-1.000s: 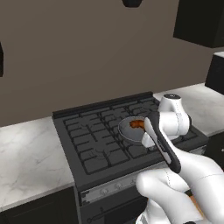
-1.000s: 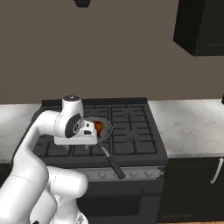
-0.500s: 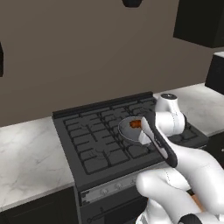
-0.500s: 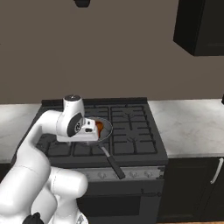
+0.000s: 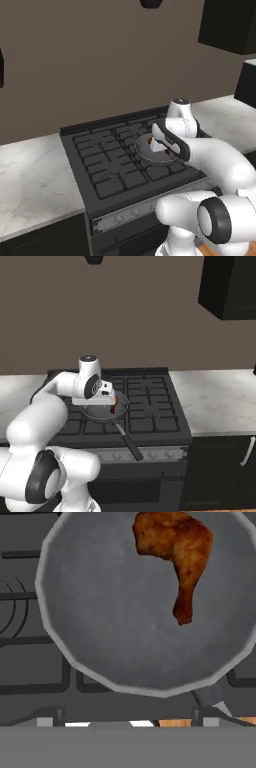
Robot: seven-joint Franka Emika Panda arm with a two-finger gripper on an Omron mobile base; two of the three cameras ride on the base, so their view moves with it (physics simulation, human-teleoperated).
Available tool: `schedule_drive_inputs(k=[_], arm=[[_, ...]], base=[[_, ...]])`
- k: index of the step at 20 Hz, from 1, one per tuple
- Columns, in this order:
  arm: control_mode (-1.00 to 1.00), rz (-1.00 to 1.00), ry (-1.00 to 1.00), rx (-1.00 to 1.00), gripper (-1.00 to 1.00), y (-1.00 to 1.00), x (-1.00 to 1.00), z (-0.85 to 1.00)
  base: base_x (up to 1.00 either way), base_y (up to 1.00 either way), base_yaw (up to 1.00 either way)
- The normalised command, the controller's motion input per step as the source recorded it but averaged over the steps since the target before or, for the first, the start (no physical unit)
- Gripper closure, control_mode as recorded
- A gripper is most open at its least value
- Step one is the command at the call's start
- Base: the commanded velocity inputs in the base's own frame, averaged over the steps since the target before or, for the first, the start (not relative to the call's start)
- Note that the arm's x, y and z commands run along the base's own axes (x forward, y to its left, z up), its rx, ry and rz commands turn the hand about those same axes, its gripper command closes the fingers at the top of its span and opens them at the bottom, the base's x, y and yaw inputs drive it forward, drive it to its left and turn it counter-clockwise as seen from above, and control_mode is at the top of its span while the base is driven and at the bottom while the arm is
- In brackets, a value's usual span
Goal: Take the chicken drumsticks from the pan and place one on each plate on the dining counter.
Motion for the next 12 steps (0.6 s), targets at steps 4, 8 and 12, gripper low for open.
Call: schedule_drive_inputs(k=[4, 8, 12], arm=[[-1.00, 0.00, 0.03, 0.00, -1.00, -0.08, 0.43, -0.05], [-1.00, 0.00, 0.02, 0.00, -1.00, -0.20, 0.40, -0.21], [-1.00, 0.00, 0.01, 0.00, -1.00, -0.11, 0.35, -0.40]], base=[[0.00, 0.00, 0.00], [0.00, 0.00, 0.00], [0.00, 0.00, 0.00]])
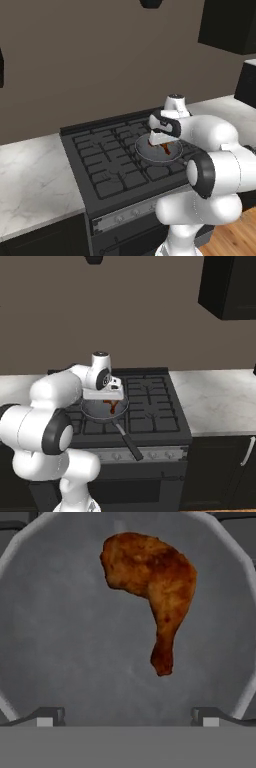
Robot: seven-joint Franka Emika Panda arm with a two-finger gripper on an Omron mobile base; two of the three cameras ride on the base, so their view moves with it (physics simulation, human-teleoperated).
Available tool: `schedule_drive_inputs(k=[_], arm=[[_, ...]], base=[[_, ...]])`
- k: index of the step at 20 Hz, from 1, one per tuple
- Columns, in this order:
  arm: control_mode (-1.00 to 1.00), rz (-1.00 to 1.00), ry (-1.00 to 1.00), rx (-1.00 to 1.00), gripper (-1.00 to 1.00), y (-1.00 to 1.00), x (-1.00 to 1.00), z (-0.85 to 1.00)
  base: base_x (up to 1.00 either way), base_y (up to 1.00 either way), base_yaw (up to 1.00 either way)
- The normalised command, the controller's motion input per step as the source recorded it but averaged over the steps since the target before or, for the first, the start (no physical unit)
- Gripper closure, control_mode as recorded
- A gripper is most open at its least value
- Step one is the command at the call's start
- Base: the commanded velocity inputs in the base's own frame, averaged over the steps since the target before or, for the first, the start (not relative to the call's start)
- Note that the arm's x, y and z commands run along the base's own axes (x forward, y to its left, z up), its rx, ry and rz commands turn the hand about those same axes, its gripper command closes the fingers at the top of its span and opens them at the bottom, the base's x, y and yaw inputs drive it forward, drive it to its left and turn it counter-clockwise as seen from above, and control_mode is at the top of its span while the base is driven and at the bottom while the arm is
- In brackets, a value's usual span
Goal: Take the chicken drumsticks from the pan and place one on each plate on the dining counter.
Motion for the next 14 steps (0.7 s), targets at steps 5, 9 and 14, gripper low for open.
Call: schedule_drive_inputs(k=[5, 9, 14], arm=[[-1.00, 0.00, 0.00, 0.00, -1.00, -0.02, 0.41, -0.41], [-1.00, 0.00, 0.07, -0.01, -1.00, -0.09, 0.40, -0.26], [-1.00, 0.00, 0.06, -0.02, -1.00, -0.06, 0.26, -0.16]], base=[[0.00, 0.00, 0.00], [0.00, 0.00, 0.00], [0.00, 0.00, 0.00]])
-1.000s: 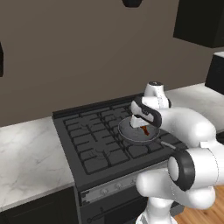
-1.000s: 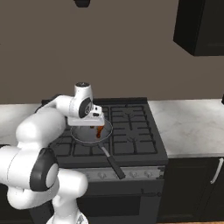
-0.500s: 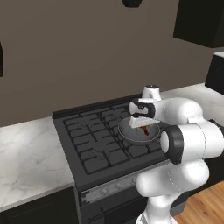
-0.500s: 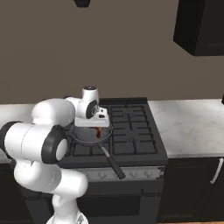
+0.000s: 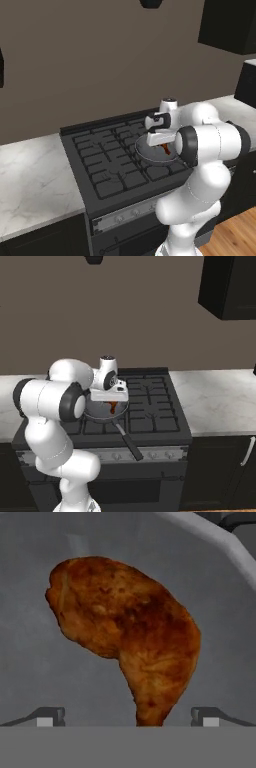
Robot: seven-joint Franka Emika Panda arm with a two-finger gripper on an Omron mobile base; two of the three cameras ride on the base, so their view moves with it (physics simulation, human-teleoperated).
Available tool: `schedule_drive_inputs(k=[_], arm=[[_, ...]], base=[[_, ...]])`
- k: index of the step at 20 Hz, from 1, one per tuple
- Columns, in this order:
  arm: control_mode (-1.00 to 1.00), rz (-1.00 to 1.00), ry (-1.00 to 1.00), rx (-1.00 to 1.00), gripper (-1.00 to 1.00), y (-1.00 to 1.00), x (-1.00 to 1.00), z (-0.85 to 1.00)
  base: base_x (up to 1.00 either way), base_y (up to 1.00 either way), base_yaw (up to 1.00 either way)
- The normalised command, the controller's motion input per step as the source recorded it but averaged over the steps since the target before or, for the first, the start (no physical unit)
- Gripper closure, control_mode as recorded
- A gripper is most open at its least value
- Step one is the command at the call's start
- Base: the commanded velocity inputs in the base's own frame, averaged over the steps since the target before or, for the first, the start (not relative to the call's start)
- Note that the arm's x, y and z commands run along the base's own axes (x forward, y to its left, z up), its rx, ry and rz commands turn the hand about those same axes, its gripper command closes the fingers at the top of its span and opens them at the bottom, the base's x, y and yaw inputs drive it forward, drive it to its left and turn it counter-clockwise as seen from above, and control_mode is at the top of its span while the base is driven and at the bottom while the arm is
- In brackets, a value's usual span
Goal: Take the chicken drumsticks from the pan and place one on each plate on the dining counter.
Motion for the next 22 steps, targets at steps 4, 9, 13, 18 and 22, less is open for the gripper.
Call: schedule_drive_inputs(k=[4, 9, 13, 18, 22], arm=[[-1.00, 0.00, 0.00, 0.00, -1.00, -0.01, 0.12, -0.19], [-1.00, 0.00, 0.00, 0.00, -1.00, -0.01, 0.02, -0.23], [-1.00, 0.00, 0.00, 0.00, -1.00, 0.00, 0.00, -0.21], [-1.00, 0.00, 0.00, 0.00, -1.00, 0.01, -0.08, -0.14], [-1.00, 0.00, 0.00, 0.00, 1.00, 0.18, -0.20, -0.24]], base=[[0.00, 0.00, 0.00], [0.00, 0.00, 0.00], [0.00, 0.00, 0.00], [0.00, 0.00, 0.00], [0.00, 0.00, 0.00]])
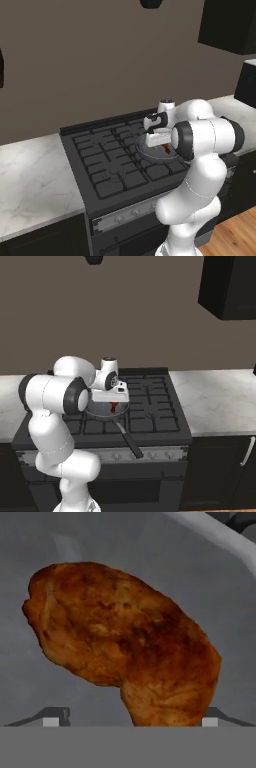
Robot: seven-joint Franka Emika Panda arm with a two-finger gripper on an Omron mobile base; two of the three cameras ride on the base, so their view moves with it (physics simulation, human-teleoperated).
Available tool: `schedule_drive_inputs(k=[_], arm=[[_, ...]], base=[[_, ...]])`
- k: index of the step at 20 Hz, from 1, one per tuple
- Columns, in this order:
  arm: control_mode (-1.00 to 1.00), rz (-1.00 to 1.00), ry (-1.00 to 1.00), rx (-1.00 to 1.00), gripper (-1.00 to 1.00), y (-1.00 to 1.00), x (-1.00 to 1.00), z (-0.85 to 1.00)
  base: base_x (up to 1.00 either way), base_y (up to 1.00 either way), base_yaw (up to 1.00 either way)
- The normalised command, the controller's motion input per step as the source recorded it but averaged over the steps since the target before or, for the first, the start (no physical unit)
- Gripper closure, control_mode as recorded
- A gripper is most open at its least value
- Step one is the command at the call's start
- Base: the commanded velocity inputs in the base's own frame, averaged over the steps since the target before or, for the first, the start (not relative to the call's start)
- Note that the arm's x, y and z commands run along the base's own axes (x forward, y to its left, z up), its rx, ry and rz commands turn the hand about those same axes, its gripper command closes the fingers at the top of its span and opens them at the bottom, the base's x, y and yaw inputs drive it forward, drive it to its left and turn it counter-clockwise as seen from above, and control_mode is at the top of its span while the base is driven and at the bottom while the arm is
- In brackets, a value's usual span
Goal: Take the chicken drumsticks from the pan and place one on each plate on the dining counter.
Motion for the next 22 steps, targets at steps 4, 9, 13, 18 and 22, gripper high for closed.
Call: schedule_drive_inputs(k=[4, 9, 13, 18, 22], arm=[[-1.00, 0.00, -0.01, 0.00, 1.00, 0.28, -0.14, -0.38], [-1.00, 0.00, -0.06, 0.00, 1.00, 0.30, -0.08, -0.32], [-1.00, 0.00, -0.14, 0.00, 1.00, 0.17, -0.01, 0.10], [-1.00, 0.00, -0.13, 0.00, 1.00, 0.07, -0.14, 0.41], [-1.00, 0.00, -0.17, 0.01, 1.00, 0.00, -0.58, 0.44]], base=[[0.00, 0.00, 0.00], [0.00, 0.00, 0.00], [0.00, 0.00, 0.00], [0.00, 0.00, 0.00], [0.00, 0.00, 0.00]])
